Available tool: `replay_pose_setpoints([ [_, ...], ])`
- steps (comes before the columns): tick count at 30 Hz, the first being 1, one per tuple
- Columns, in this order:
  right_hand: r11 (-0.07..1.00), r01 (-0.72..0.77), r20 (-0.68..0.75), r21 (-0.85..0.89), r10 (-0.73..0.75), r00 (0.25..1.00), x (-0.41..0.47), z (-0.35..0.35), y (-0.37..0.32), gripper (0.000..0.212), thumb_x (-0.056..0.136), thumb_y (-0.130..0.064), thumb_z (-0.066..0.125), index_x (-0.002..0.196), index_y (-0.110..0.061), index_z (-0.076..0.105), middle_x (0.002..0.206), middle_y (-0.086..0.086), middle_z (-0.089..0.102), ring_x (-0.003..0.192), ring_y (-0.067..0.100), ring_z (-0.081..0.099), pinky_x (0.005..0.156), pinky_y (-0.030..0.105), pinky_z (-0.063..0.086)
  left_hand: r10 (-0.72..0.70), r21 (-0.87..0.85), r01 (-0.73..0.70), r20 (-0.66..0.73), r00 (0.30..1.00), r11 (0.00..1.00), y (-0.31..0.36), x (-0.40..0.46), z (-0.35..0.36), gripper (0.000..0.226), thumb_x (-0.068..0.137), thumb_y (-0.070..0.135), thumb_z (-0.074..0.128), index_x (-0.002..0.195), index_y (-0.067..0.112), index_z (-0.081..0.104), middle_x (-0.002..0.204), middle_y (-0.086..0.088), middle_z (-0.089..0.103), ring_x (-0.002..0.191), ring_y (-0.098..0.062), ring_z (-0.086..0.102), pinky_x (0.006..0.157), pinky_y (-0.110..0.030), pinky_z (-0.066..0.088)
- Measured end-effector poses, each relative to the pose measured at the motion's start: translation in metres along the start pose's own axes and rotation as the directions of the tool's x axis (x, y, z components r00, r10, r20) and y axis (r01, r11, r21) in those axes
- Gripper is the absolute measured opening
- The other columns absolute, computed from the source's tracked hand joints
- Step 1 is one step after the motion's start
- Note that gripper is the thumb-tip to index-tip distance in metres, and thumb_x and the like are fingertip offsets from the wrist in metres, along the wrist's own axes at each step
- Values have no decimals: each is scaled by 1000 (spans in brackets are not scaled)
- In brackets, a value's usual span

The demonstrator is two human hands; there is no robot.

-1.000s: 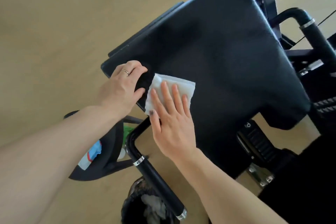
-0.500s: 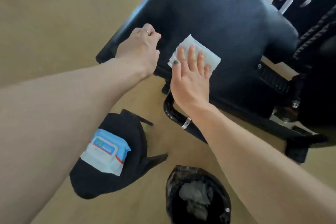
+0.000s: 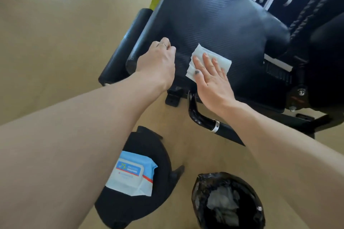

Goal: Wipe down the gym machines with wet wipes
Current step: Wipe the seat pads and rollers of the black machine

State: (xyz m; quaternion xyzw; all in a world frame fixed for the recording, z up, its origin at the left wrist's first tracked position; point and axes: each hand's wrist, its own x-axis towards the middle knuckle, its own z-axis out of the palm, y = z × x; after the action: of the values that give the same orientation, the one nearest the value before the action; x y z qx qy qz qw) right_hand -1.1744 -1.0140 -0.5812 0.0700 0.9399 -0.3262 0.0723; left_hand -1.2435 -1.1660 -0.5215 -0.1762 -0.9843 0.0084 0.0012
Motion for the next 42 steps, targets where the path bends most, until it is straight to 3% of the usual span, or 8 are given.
replay_pose_setpoints([
  [8,996,-63,-78,62,68,995,-4,16,-24,52,111,-40,12,162,-42,11,171,-13,-7,156,8,-15,126,37,-12,74,-44,-73,24,997,996,-9,1,-1,40,97,13,54,137,17,47,138,3,36,126,-15,38,74,-34,53],
  [13,999,-51,-127,-5,50,991,-3,30,-55,52,110,-42,11,162,-42,8,171,-11,-8,156,10,-15,126,37,-13,272,-381,-234,49,961,895,-60,3,-24,60,90,-8,39,142,19,51,144,9,44,125,-17,49,103,-33,45],
  [19,995,4,-264,-97,-30,964,19,59,-111,52,110,-44,16,162,-43,13,172,-10,0,158,11,-8,127,37,-9,52,-558,-150,-187,981,816,-153,-7,-10,47,88,-10,39,115,20,63,113,8,55,107,-7,51,88,-13,38],
  [22,989,1,-339,-149,-52,939,36,72,-137,53,108,-47,19,161,-41,22,172,-8,9,158,14,0,128,41,-3,138,-604,-221,-181,974,766,-178,-4,2,42,92,-6,41,118,19,63,114,8,58,106,-4,53,86,-3,35],
  [28,917,-73,-391,-392,-94,915,52,90,-171,51,105,-48,25,137,-28,60,167,5,30,157,27,17,127,50,14,299,-688,-290,-111,948,665,-200,7,6,39,101,12,46,137,25,54,132,8,57,121,-7,53,103,-19,40],
  [32,815,-89,-345,-573,-141,928,40,102,-177,54,103,-43,29,138,-18,62,163,8,36,155,32,22,125,53,19,407,-686,-381,-134,903,620,-205,16,-12,38,104,22,44,141,25,51,137,10,54,127,-4,48,107,-21,35],
  [36,725,-102,-270,-681,-119,955,33,107,-183,55,101,-39,34,147,-15,52,165,9,30,156,32,16,126,53,15,463,-640,-426,-122,878,640,-192,26,-21,30,106,26,40,129,23,59,120,13,53,104,-3,49,82,-6,35],
  [42,877,-60,-346,-477,-124,930,32,102,-191,64,94,-42,49,152,-15,47,165,7,33,158,25,11,128,48,9,635,-617,-535,-73,769,577,-163,35,-27,37,109,32,31,139,24,52,136,8,53,124,-6,46,102,-20,33],
])
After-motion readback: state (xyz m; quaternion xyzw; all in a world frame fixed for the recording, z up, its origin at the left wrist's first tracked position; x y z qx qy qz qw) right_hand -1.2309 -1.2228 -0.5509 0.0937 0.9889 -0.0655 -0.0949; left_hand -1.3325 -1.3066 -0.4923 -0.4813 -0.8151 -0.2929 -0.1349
